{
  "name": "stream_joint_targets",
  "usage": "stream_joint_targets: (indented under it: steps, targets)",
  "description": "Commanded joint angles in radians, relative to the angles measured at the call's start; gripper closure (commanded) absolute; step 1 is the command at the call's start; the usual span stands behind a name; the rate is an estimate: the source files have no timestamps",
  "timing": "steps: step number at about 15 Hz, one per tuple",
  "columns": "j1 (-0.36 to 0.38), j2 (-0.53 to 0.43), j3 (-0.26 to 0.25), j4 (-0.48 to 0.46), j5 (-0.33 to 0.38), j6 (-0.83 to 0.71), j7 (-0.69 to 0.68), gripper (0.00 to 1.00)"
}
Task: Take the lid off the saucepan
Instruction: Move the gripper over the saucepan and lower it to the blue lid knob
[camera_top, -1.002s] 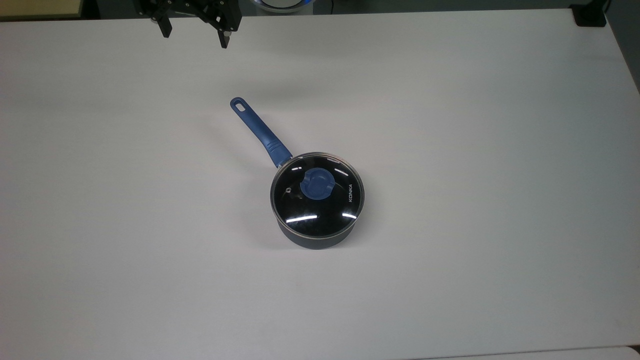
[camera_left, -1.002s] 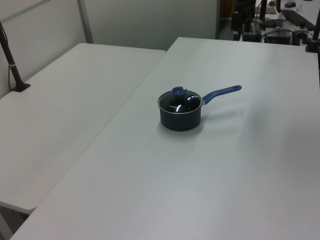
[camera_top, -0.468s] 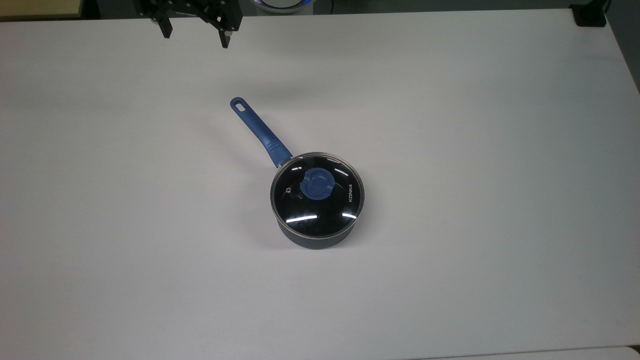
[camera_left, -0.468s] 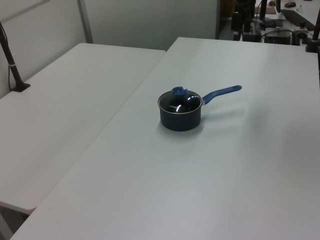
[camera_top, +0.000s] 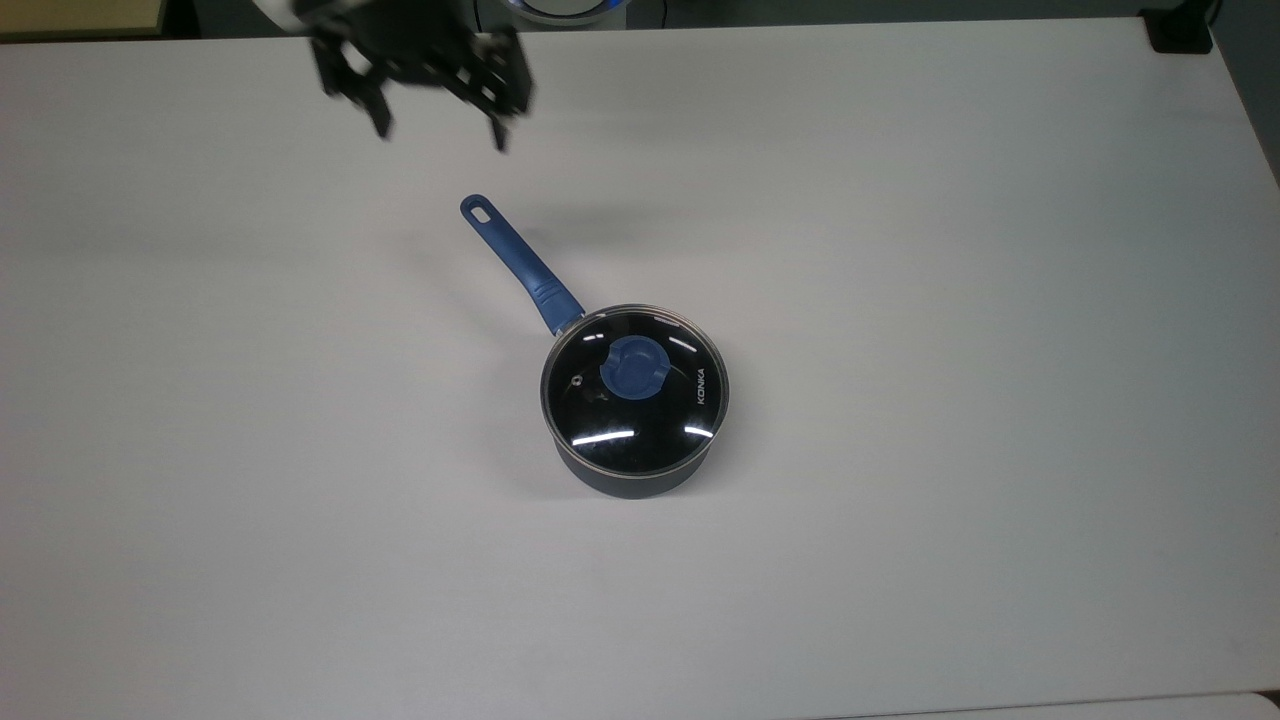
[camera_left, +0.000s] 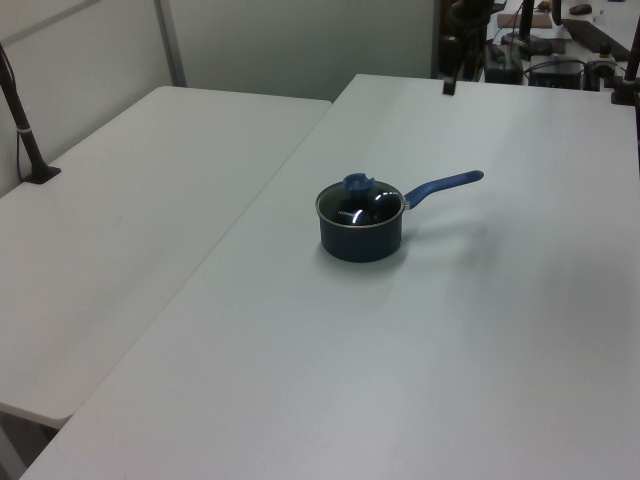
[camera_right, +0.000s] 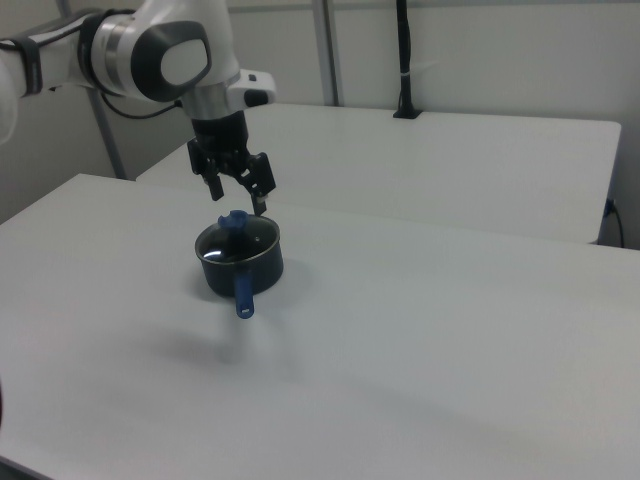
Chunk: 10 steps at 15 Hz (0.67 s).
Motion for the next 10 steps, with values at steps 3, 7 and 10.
stream_joint_targets:
  steps: [3, 7, 10]
  targets:
    - [0.089, 0.152, -0.011, 0.123, 0.061, 0.078, 0.096, 0.0]
    - [0.148, 0.252, -0.005, 0.141, 0.048, 0.213, 0.228, 0.0]
    - [0.188, 0.31, -0.005, 0.166, 0.034, 0.236, 0.282, 0.0]
